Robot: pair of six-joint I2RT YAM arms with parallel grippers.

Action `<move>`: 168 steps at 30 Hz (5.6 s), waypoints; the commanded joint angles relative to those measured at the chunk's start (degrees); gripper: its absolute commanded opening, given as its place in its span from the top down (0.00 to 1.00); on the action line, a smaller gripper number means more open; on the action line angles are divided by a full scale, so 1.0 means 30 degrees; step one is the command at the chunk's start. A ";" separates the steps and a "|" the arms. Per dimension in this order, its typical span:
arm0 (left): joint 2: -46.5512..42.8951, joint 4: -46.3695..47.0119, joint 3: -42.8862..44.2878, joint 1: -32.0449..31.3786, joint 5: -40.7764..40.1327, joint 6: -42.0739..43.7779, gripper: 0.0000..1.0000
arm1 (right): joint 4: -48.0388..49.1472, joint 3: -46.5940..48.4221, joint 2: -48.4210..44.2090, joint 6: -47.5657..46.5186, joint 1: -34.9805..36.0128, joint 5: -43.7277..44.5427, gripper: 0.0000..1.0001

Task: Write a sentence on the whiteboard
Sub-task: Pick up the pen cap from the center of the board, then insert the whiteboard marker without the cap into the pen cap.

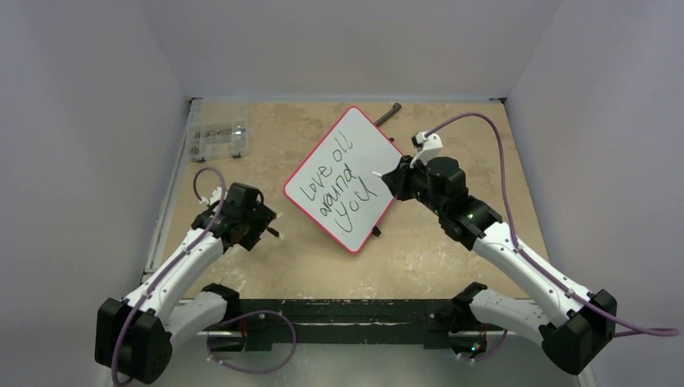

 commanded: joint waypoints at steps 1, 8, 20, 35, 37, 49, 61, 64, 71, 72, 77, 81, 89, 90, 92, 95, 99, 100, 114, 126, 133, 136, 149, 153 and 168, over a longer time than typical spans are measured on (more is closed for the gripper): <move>0.1698 0.0075 0.0971 -0.1600 -0.1689 -0.2755 0.32 | 0.0995 -0.0053 -0.0148 -0.0162 0.0079 -0.0219 1.00; 0.2709 0.1148 0.0202 -0.2071 -0.2009 -0.5083 0.49 | 0.0931 -0.0054 -0.0160 -0.0423 0.0069 -0.0098 1.00; 0.5455 0.0219 0.1360 -0.2133 -0.2163 -0.5834 0.57 | 0.1172 -0.0082 0.0147 -0.0436 0.0067 -0.0279 1.00; 0.9680 -0.1193 0.3120 -0.2193 -0.1654 -0.6221 0.59 | 0.1353 -0.0214 0.0413 -0.0547 0.0057 -0.0195 1.00; 0.9820 -0.0992 0.2918 -0.2155 -0.1770 -0.6290 0.59 | 0.1399 -0.0227 0.0413 -0.0565 0.0053 -0.0179 1.00; 1.0771 0.0120 0.2300 -0.2137 -0.1766 -0.5803 0.99 | 0.1411 -0.0230 0.0574 -0.0676 0.0027 0.0041 1.00; 0.3862 0.0012 0.1212 -0.2138 -0.3132 0.1170 1.00 | 0.1586 0.0242 -0.0103 -0.0743 0.0002 -0.1082 1.00; 0.1484 -0.0809 0.1771 -0.2121 -0.3314 0.3683 1.00 | 0.1731 0.0481 -0.0252 -0.0830 0.0023 -0.2009 1.00; -0.1403 -0.4742 0.5818 -0.1961 -0.3920 1.0215 1.00 | 0.1964 0.0903 -0.0495 -0.1594 0.0028 -0.4299 1.00; -0.1875 -0.4578 0.6207 -0.1961 -0.3458 1.1576 1.00 | 0.2073 0.0884 -0.0583 -0.1658 0.0025 -0.4761 1.00; -0.3477 -0.3581 0.7883 -0.1961 -0.0060 1.7636 1.00 | 0.2510 0.1273 -0.0727 -0.1979 0.0019 -0.7934 1.00; -0.3034 -0.3620 0.8796 -0.1975 0.2393 2.0694 0.98 | 0.3137 0.1254 -0.1008 -0.1903 0.0028 -1.0864 1.00; -0.0283 -0.5872 1.0782 -0.2102 0.7792 2.6352 1.00 | 0.2401 0.1633 -0.1116 -0.2633 0.0071 -1.3734 1.00; -0.0127 -0.5594 1.0878 -0.2129 0.8424 2.6513 1.00 | 0.2223 0.1684 -0.1111 -0.2758 0.0085 -1.3806 1.00; -0.0003 -0.5115 1.0839 -0.2370 0.9892 2.7813 1.00 | 0.1974 0.1703 -0.1110 -0.2907 0.0078 -1.3830 1.00; -0.0057 -0.4372 1.0646 -0.3221 1.0074 3.0148 1.00 | 0.1897 0.1652 -0.1089 -0.3044 0.0109 -1.4022 1.00; 0.0635 -0.4271 1.1114 -0.4011 1.0683 3.2789 1.00 | 0.2152 0.1588 -0.0759 -0.3293 0.0229 -1.4376 1.00; 0.0980 -0.4453 1.1359 -0.4187 1.0943 3.3408 1.00 | 0.2239 0.1638 -0.0609 -0.3299 0.0277 -1.4465 1.00; 0.2066 -0.2548 0.9526 -0.5055 1.3875 3.6357 1.00 | 0.1395 0.2756 0.1507 -0.4568 0.1612 -1.3950 1.00; 0.1159 -0.1774 0.8330 -0.5352 1.3481 3.6936 1.00 | 0.1298 0.2985 0.2112 -0.4787 0.1979 -1.3644 1.00; 0.1048 -0.1757 0.8301 -0.5359 1.3541 3.6922 1.00 | 0.1369 0.3117 0.2251 -0.4844 0.2065 -1.3537 1.00; 0.1031 -0.1715 0.8272 -0.5360 1.3570 3.6907 1.00 | 0.1416 0.3107 0.2345 -0.4840 0.2087 -1.3525 1.00; 0.0865 -0.1578 0.8184 -0.5392 1.3611 3.6901 1.00 | 0.1738 0.3285 0.2841 -0.4745 0.2284 -1.3380 1.00; 0.0863 -0.1582 0.8155 -0.5395 1.3621 3.6903 1.00 | 0.1853 0.3315 0.2946 -0.4729 0.2362 -1.3326 1.00; 0.0836 -0.1551 0.8067 -0.5476 1.3226 3.6916 1.00 | 0.0695 0.3614 0.2187 -0.5205 0.2490 -1.1663 1.00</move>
